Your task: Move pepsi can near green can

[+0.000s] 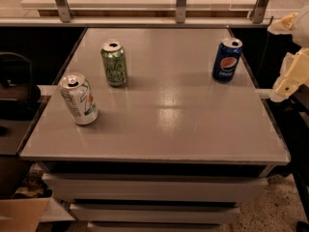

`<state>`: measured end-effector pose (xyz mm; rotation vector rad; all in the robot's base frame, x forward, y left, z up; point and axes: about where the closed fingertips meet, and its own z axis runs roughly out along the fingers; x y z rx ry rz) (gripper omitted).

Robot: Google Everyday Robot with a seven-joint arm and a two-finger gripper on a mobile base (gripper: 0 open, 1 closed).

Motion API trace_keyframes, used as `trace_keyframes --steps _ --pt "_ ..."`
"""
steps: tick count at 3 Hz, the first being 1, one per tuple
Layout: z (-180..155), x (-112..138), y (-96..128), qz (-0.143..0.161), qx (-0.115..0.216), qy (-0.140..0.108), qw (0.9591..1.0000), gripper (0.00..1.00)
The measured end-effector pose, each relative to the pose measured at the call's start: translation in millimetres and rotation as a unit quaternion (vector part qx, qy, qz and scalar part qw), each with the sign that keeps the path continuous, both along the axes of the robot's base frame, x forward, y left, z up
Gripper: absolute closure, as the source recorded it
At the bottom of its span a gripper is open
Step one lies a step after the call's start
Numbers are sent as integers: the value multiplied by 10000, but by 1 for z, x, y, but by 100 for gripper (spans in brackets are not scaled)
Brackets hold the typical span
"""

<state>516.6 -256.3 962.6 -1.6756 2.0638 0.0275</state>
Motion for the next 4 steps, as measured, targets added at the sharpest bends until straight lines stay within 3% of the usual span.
trace_keyframes --steps 2,4 --pt "-13 31 -16 72 752 -243 9968 0" --pt "-32 58 -15 -131 1584 -398 9865 0"
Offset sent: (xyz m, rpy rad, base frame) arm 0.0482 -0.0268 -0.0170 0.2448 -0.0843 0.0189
